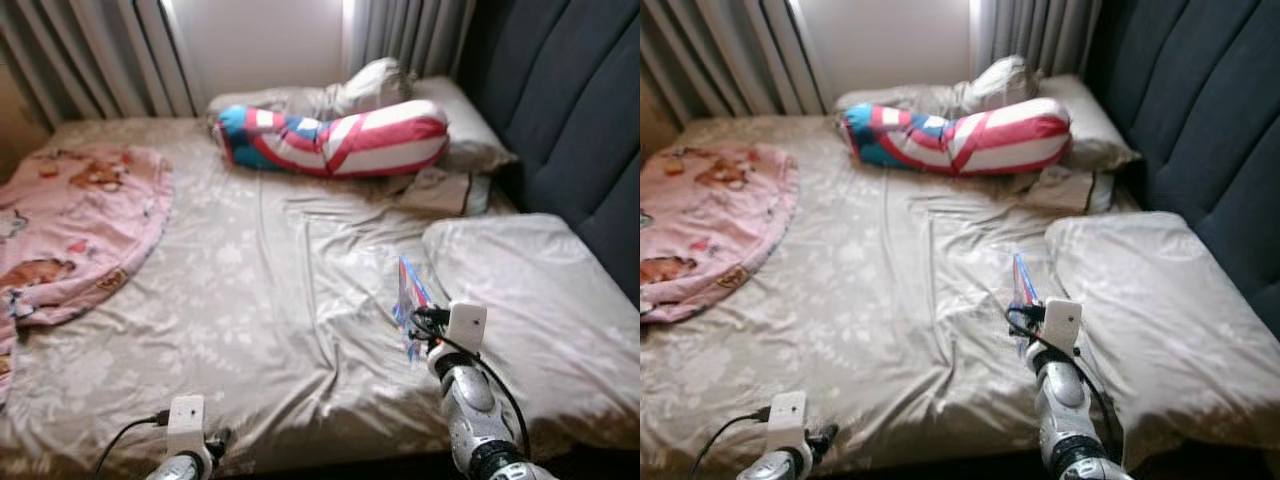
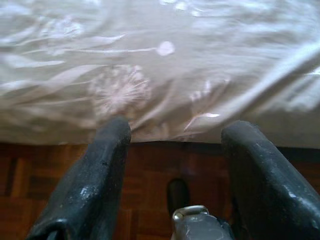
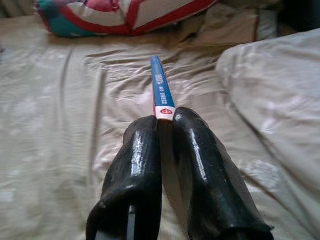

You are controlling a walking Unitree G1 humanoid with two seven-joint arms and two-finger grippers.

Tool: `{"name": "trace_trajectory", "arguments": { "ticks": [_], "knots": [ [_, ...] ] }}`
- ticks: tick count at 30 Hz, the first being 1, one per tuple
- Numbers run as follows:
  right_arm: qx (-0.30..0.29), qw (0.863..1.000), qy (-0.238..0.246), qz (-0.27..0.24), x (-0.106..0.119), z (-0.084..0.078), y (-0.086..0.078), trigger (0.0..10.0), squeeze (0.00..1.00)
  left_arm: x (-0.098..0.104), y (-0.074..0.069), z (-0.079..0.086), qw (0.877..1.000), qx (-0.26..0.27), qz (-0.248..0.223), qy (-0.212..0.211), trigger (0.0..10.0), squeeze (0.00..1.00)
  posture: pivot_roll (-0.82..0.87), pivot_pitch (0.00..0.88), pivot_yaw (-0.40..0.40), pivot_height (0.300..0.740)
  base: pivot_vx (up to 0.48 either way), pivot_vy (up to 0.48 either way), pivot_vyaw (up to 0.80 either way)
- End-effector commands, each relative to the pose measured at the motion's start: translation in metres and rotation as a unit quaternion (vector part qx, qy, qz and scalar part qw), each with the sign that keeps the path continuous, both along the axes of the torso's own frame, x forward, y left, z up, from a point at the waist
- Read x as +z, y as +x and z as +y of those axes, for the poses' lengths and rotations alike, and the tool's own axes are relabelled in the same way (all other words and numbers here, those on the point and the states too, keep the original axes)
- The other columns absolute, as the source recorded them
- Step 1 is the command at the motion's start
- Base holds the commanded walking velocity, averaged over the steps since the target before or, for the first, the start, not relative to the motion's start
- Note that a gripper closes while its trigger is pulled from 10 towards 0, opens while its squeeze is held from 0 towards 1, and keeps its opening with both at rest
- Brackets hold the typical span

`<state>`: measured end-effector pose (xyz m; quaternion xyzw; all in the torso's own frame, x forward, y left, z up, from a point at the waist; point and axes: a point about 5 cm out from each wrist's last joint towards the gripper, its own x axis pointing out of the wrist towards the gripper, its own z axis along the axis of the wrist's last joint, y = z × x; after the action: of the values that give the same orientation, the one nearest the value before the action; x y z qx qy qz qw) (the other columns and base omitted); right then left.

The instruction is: Clean up the room

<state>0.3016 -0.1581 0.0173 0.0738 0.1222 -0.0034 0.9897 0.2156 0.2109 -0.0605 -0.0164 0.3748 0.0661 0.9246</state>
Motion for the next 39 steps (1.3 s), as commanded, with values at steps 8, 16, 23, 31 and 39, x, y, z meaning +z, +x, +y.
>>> {"name": "trace_trajectory", "arguments": {
  "ticks": [8,16,23,31,39],
  "knots": [
    [0.009,1.0,0.002,-0.022,0.0086,0.0043,0.0061,10.0,0.0,-0.0021,-0.0039,0.0025,1.0,0.009,0.008,-0.005,10.0,0.0,-0.08,0.0,-0.011,0.74,0.0,0.0,0.0],
    [0.007,1.0,0.001,-0.022,0.0083,0.0045,0.0059,10.0,0.0,-0.0043,-0.0061,0.0018,1.0,0.004,0.023,-0.001,10.0,0.0,-0.08,0.0,-0.011,0.74,0.0,0.0,0.0],
    [0.009,1.0,-0.003,-0.012,0.0068,0.0047,0.0061,10.0,0.0,-0.0046,-0.0067,0.0021,1.0,0.006,0.024,-0.001,10.0,0.0,-0.08,0.0,-0.012,0.74,0.0,0.0,-0.06],
    [0.008,1.0,-0.003,-0.017,0.0074,0.0041,0.0058,10.0,0.0,-0.005,-0.0073,0.0015,1.0,0.008,0.023,-0.003,10.0,0.0,-0.08,0.0,-0.014,0.74,0.251,0.0,-0.38],
    [0.008,1.0,-0.008,-0.014,0.007,0.0038,0.0057,10.0,0.0,-0.0044,-0.0059,-0.0002,1.0,0.009,0.019,-0.005,10.0,0.0,-0.08,0.0,-0.016,0.74,0.331,0.0,0.0]
  ]
}}
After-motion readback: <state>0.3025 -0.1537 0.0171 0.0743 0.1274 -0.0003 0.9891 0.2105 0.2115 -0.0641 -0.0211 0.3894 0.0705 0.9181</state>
